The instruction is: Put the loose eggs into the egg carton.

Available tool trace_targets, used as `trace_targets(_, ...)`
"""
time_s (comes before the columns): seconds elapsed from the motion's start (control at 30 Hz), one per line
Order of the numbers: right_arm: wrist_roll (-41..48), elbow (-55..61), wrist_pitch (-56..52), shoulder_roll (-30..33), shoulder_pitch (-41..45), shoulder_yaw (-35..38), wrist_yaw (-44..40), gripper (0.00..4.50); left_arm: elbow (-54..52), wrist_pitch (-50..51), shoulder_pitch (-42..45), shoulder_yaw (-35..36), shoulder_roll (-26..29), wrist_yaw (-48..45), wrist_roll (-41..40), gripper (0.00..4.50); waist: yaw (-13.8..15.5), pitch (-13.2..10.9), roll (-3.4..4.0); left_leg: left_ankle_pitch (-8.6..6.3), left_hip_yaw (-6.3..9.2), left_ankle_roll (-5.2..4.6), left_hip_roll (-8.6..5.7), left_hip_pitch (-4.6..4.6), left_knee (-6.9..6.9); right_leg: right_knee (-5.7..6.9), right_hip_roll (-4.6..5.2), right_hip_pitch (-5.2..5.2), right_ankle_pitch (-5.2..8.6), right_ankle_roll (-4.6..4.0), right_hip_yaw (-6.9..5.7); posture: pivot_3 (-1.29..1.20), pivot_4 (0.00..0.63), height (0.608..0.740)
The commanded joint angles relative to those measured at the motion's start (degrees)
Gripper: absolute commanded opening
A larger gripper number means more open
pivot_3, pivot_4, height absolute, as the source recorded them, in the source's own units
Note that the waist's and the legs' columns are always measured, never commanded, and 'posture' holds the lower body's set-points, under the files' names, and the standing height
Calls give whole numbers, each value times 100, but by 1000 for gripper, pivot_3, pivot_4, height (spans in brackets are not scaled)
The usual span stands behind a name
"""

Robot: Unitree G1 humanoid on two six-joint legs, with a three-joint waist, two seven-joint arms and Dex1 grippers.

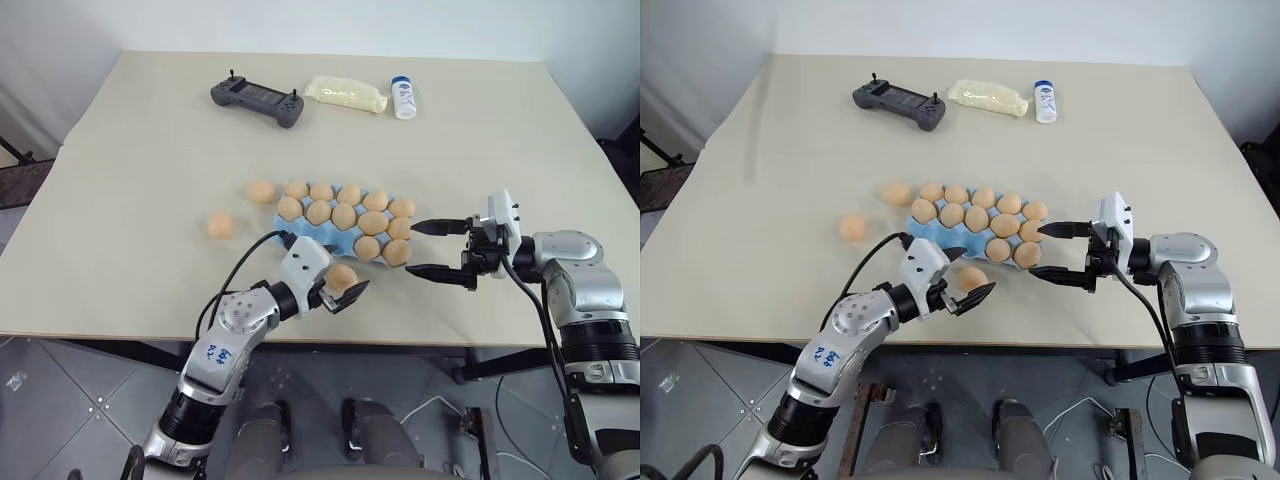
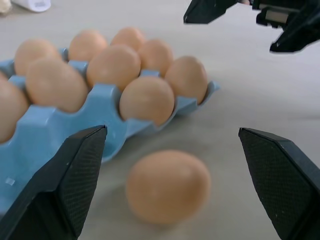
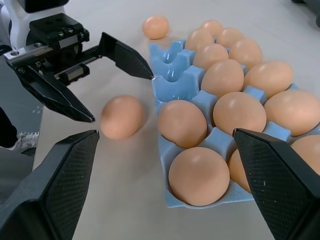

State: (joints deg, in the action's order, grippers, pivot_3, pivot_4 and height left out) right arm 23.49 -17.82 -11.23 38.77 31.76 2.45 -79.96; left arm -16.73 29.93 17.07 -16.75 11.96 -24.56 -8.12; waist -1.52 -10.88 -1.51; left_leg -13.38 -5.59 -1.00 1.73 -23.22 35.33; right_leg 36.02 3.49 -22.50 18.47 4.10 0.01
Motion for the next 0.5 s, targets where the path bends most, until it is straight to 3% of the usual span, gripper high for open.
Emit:
trace_targets(0.03, 101, 262, -7, 104, -72, 161, 51, 4500, 48, 137, 162, -133, -115, 12, 52, 4492, 3, 0, 0, 0, 0, 0, 0, 1, 0, 1, 0, 0, 0, 0, 0, 0, 150, 740)
trace_targets(0.5, 117, 446, -74, 123, -232, 195, 176, 4500, -155, 624, 276, -288, -108, -74, 38, 4492, 6, 0, 0, 0, 1, 0, 0, 0, 11, 6, 1, 2, 0, 1, 0, 0, 150, 740)
